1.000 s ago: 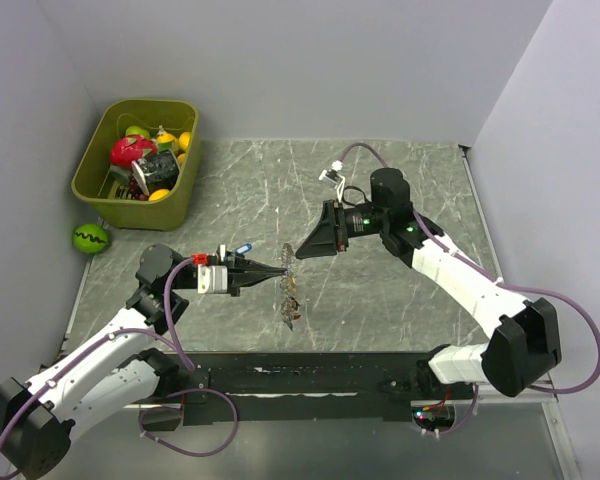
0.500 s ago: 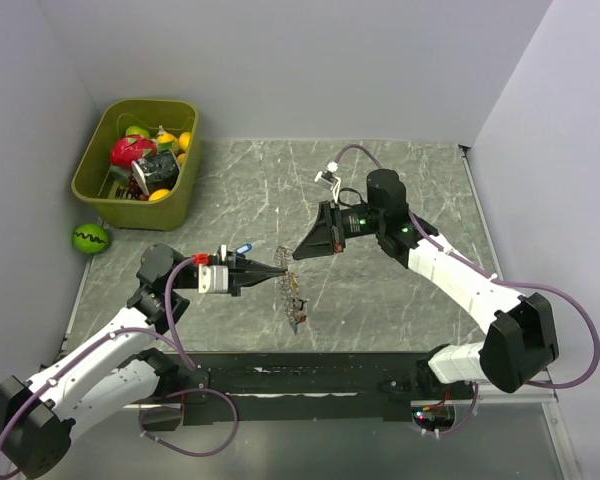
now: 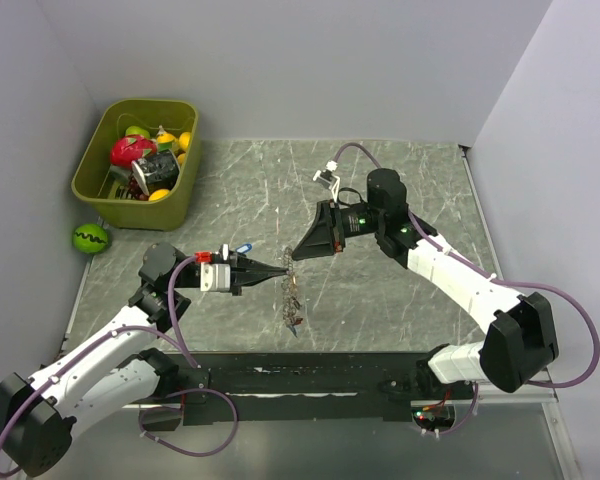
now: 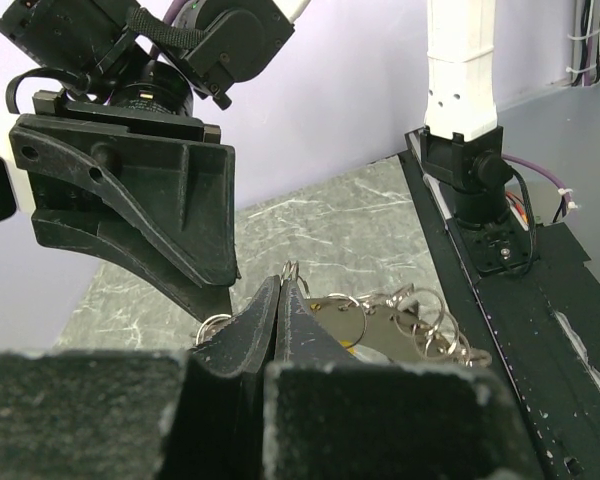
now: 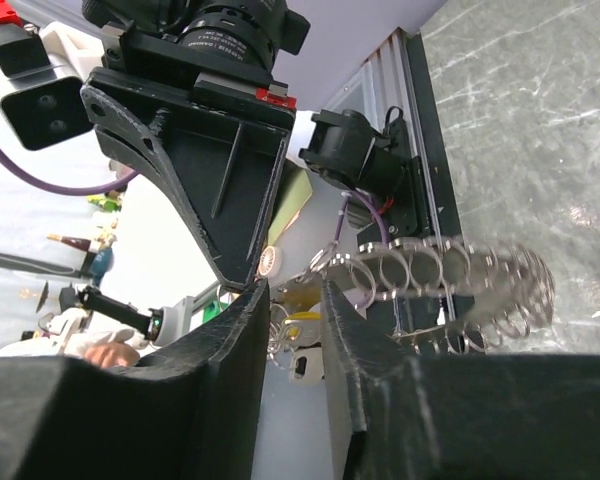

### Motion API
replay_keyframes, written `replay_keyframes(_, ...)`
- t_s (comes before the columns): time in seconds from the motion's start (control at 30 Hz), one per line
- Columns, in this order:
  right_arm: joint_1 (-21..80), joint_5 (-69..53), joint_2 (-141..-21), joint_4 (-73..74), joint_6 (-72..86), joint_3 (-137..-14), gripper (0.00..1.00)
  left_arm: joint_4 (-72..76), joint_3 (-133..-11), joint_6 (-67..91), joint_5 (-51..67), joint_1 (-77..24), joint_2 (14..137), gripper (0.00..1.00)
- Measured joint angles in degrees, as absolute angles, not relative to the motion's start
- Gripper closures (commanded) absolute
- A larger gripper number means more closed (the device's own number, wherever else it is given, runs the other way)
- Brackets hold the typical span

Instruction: Put the keys on the keyring

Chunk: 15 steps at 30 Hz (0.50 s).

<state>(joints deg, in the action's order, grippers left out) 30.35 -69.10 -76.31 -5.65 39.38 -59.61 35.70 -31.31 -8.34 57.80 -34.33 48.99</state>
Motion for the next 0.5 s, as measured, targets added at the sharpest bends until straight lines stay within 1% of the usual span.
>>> replay_keyframes(0.2, 30.39, -69.04, -76.75, -5.85, 39.27, -59.61, 0.64, 35.70, -31.31, -8.34, 57.80, -34.33, 48.99, 0.99)
replay_keyframes(0.5, 30.39, -67.53, -77.45, -2.22, 37.17, -59.72, 0.62, 35.35, -31.31, -8.38, 57.82, -34.33, 48.99, 0.99)
